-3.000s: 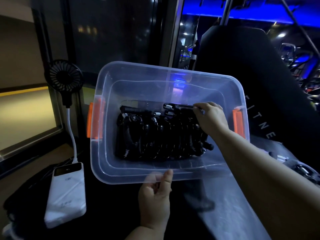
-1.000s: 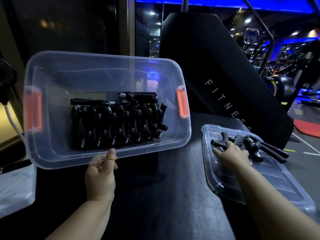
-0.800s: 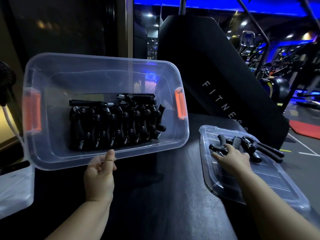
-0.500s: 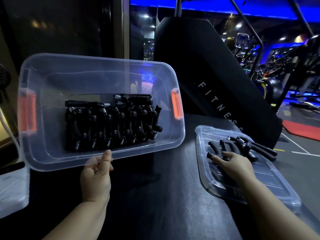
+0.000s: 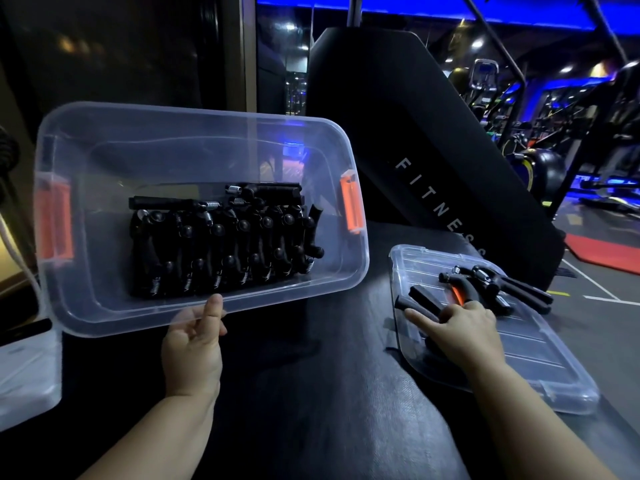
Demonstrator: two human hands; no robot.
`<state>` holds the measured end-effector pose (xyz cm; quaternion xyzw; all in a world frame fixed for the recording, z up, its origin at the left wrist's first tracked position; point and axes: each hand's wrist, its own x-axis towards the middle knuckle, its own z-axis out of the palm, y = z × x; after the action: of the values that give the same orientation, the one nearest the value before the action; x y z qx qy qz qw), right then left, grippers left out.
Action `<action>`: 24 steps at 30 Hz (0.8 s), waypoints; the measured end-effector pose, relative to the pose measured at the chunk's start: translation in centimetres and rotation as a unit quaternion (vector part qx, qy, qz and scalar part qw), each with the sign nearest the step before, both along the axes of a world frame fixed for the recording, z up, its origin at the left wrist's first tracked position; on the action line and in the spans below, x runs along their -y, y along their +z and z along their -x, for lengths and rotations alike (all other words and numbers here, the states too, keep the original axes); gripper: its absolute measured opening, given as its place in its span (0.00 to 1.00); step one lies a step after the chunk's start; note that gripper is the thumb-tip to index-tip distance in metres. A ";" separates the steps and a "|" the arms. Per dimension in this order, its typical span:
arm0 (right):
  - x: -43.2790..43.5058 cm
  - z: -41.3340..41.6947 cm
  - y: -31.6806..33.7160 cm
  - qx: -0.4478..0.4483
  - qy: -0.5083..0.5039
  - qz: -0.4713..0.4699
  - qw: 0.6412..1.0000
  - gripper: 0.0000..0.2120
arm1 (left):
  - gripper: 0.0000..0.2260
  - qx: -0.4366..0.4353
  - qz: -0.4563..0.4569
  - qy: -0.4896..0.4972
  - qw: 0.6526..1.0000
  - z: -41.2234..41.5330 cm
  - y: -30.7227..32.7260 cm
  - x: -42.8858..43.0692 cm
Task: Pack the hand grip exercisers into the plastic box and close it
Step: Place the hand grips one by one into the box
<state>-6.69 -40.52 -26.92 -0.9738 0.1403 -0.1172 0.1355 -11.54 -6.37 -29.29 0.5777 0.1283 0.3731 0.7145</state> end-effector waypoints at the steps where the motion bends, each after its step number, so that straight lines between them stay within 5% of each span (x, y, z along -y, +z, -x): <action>1: -0.2 0.2 0.2 -0.006 0.004 -0.012 1.000 0.43 | 0.12 0.000 0.000 0.001 1.000 0.0 0.0 0.0; 14: 0.7 0.8 0.9 -0.065 0.161 -0.056 0.983 0.48 | 0.13 -0.003 -0.007 0.003 1.000 -0.3 -0.4 -0.3; 24: 0.5 1.0 0.8 -0.024 0.217 -0.099 0.971 0.30 | 0.15 -0.004 -0.002 0.000 1.000 -0.2 -0.3 -0.3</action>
<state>-7.71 -41.03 -26.17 -0.9653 -0.0599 -0.0471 0.2500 -11.29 -6.03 -29.55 0.5806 0.1300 0.3713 0.7128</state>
